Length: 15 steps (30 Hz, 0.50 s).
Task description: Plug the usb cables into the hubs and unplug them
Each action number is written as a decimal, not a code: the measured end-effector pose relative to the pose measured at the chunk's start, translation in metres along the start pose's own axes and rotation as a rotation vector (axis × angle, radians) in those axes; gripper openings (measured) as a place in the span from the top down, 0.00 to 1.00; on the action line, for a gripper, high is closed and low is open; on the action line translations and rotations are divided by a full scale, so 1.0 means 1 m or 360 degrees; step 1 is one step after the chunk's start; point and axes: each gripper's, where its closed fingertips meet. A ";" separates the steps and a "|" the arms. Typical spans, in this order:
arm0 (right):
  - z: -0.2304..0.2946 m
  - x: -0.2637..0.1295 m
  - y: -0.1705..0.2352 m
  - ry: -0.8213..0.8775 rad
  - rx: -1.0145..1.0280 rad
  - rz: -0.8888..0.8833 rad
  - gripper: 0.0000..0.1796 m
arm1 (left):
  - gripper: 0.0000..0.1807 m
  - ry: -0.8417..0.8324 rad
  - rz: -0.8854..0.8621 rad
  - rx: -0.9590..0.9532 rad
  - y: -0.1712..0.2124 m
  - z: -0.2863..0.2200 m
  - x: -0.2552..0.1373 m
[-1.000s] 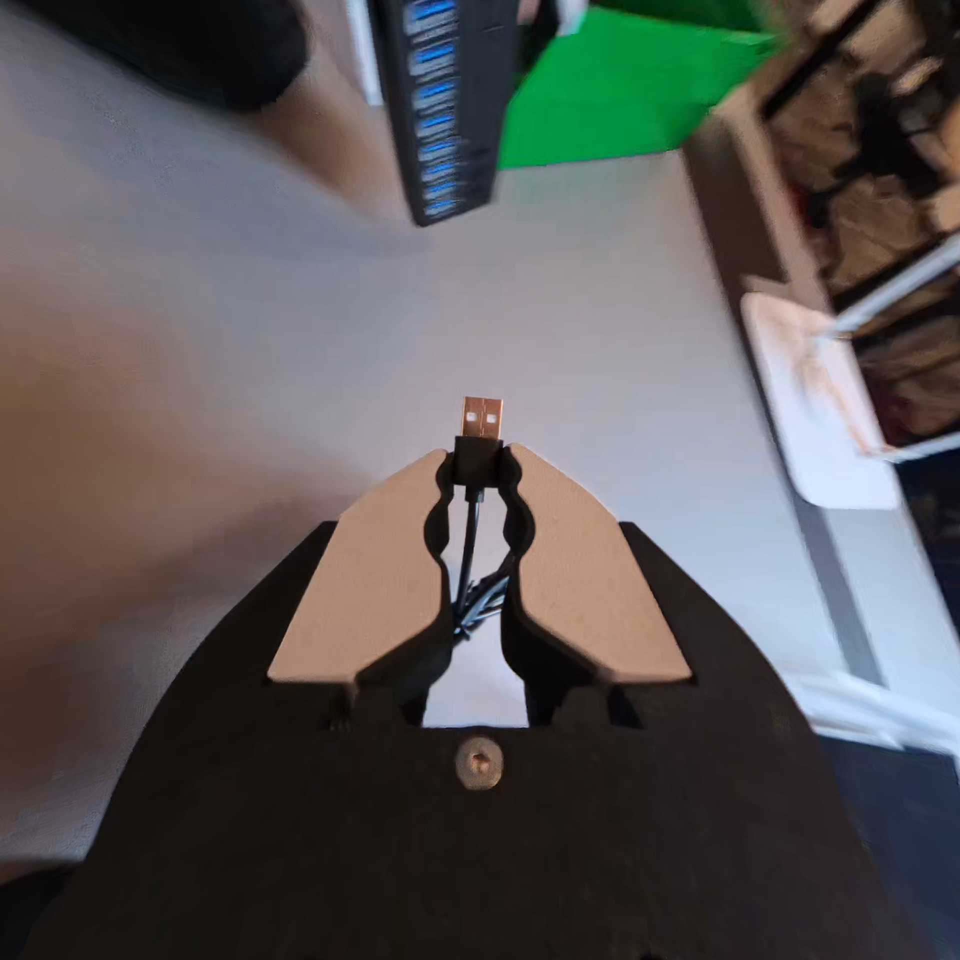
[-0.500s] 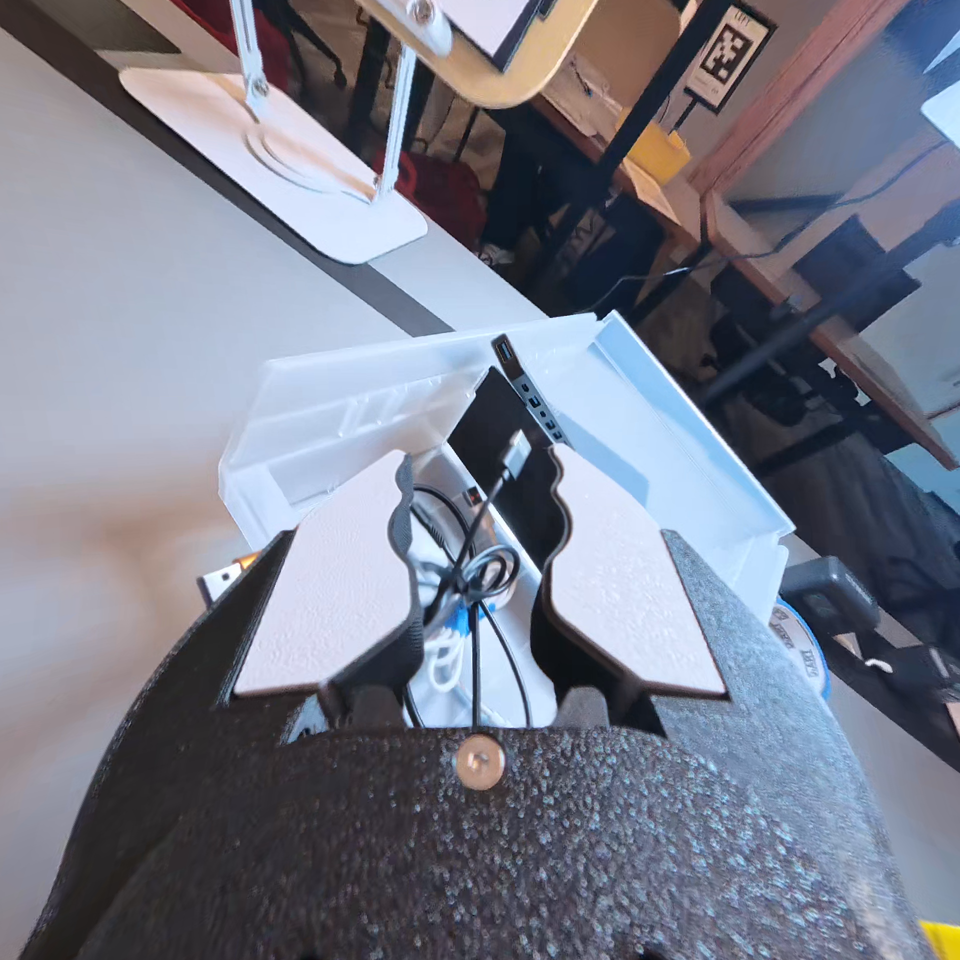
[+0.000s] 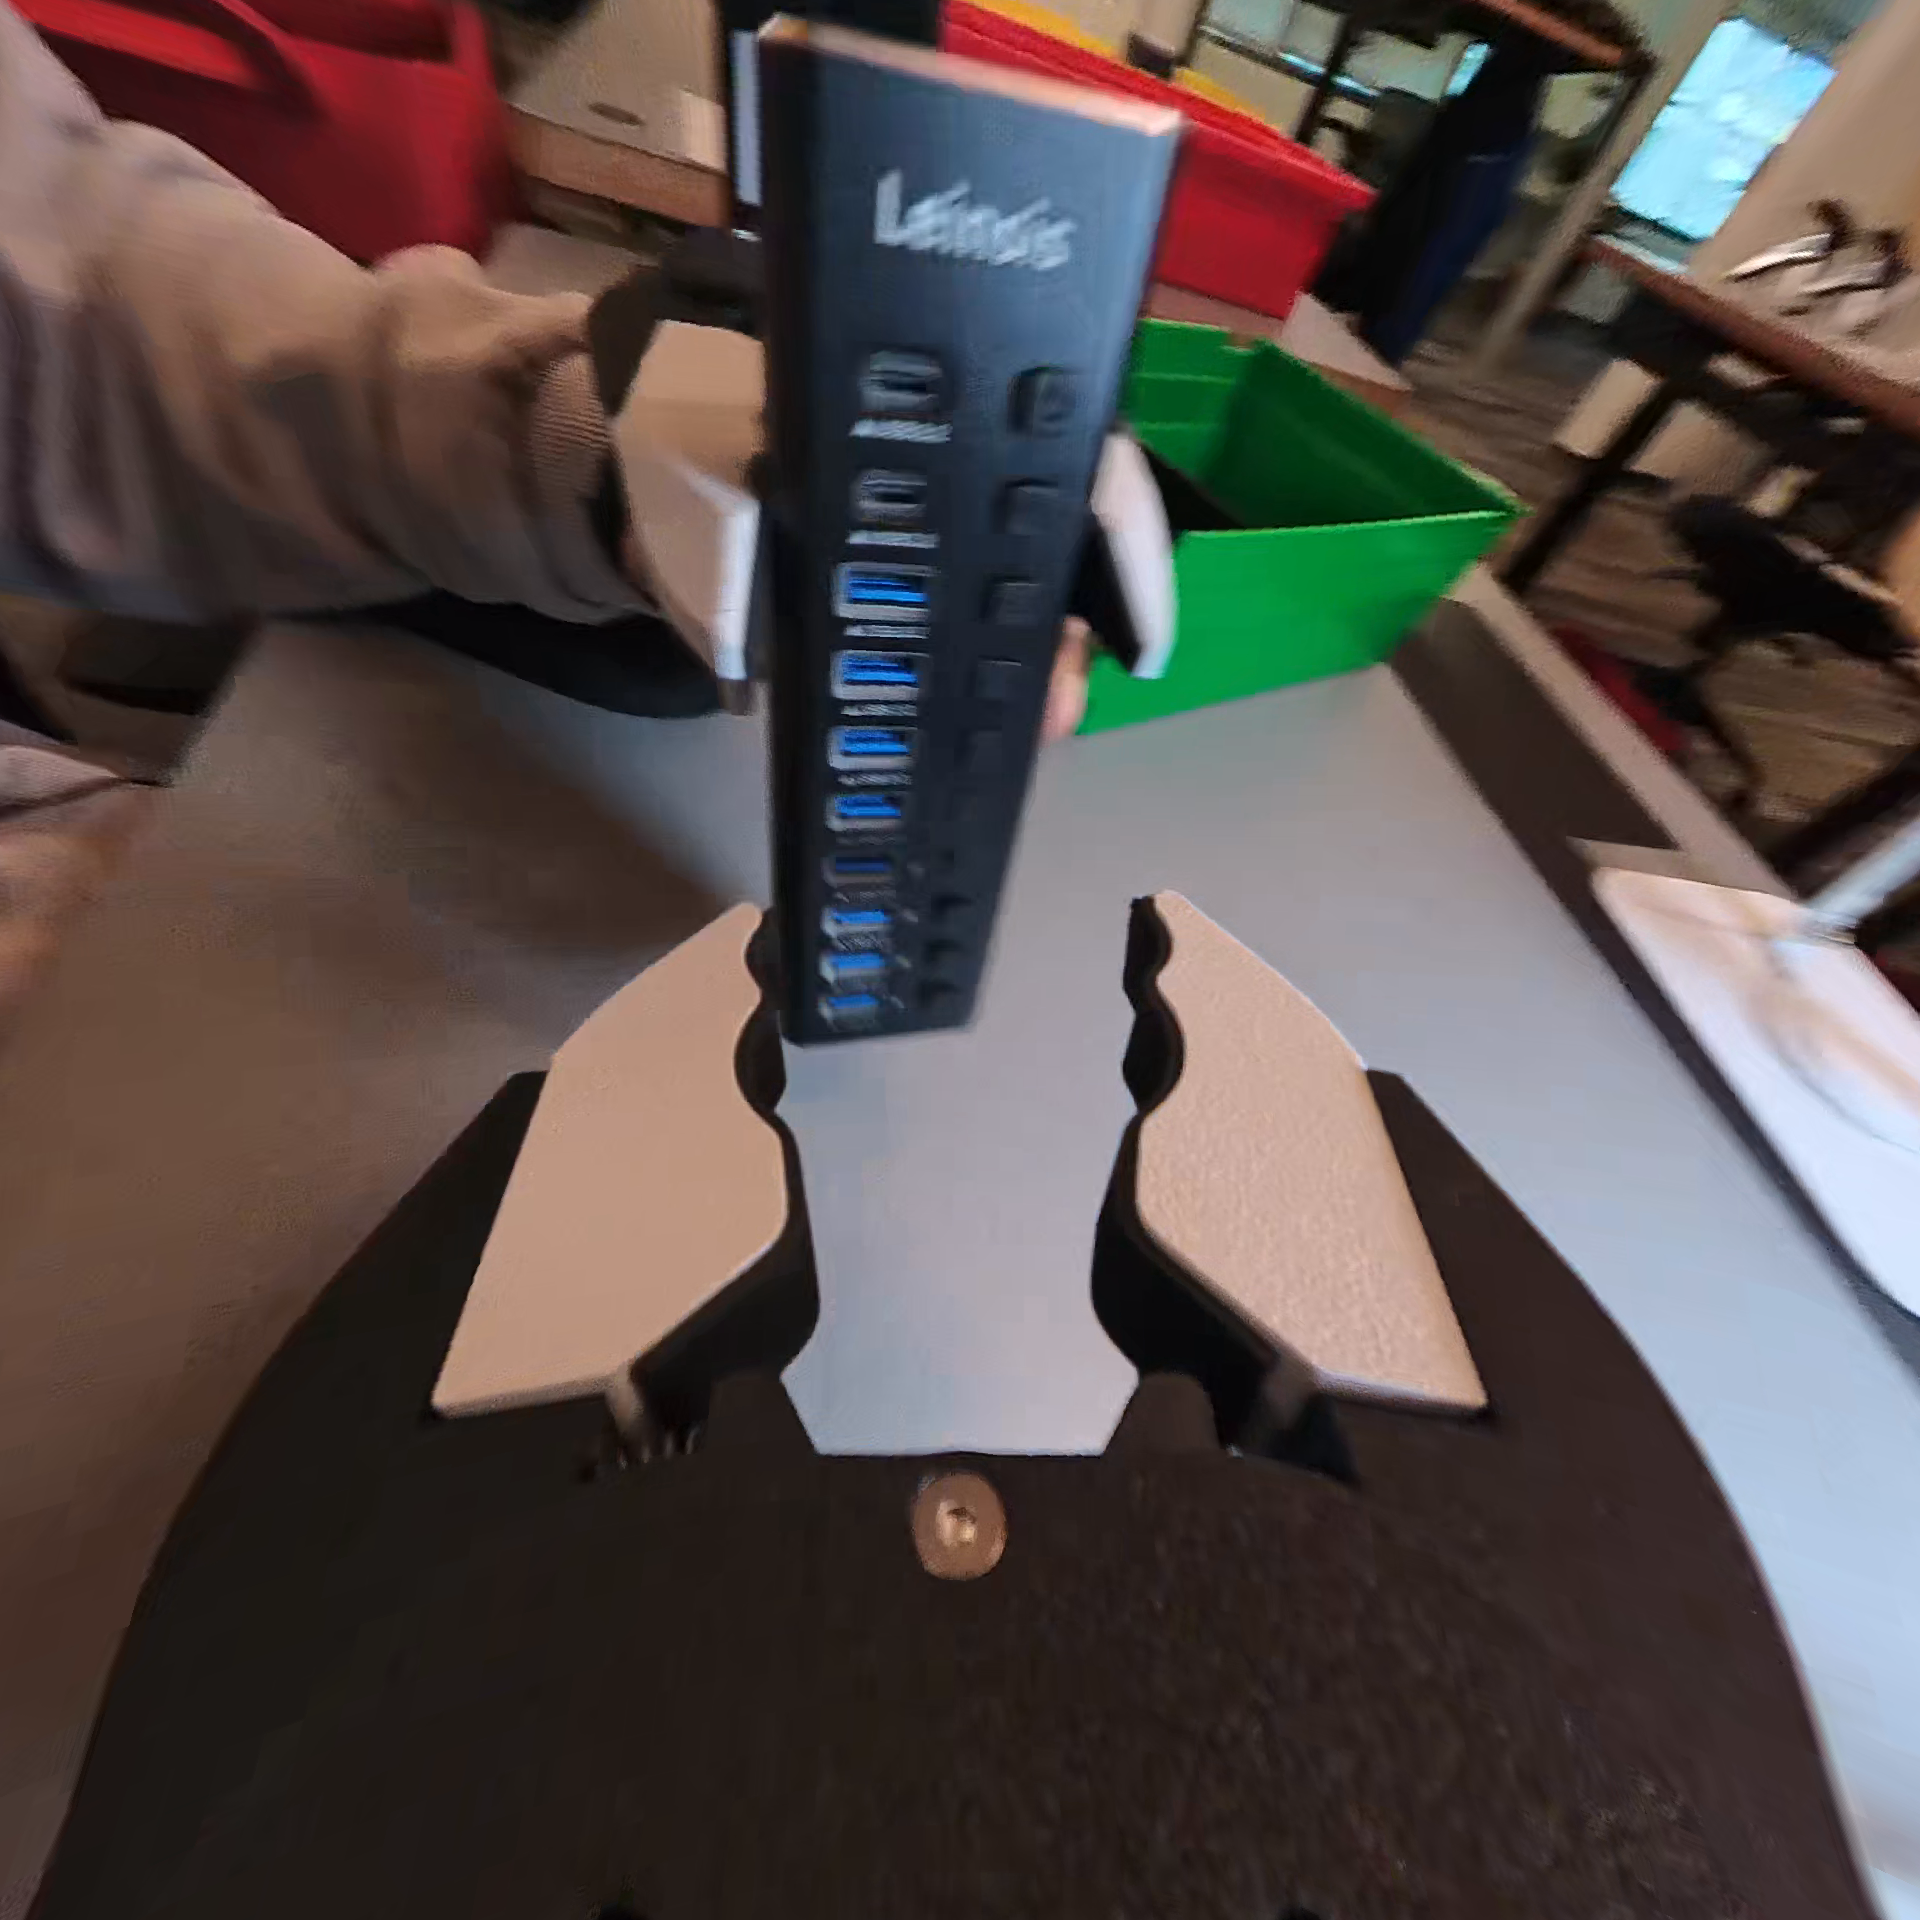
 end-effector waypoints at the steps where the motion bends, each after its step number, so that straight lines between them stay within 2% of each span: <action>1: 0.007 0.012 -0.002 -0.0051 0.0017 -0.0030 0.63 | 0.66 0.0028 -0.0041 -0.0034 -0.004 -0.004 0.000; 3: 0.015 0.031 -0.007 -0.0092 0.0031 -0.0095 0.61 | 0.66 0.0084 -0.0113 -0.0065 -0.010 -0.014 0.002; 5: 0.019 0.040 -0.017 -0.0095 0.0069 -0.0168 0.63 | 0.66 0.0094 -0.0149 -0.0008 -0.011 -0.023 0.004; 9: 0.018 0.034 -0.016 -0.0087 0.0004 -0.0065 0.65 | 0.66 0.0032 -0.0117 0.0079 -0.013 -0.024 0.006; 12: 0.008 0.019 -0.009 -0.0067 0.0076 0.0024 0.66 | 0.68 -0.0069 -0.0118 0.0020 -0.020 -0.008 0.003; 15: -0.025 -0.021 -0.009 0.0064 0.0218 0.0007 0.66 | 0.68 -0.0218 -0.0084 -0.0078 -0.021 0.023 -0.008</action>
Point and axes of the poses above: each gripper's, where its closed fingertips meet, x out along the fingers, y out of its underside, z = x × y across the jaws, and after that the axes turned 14 degrees about -y, right-handed
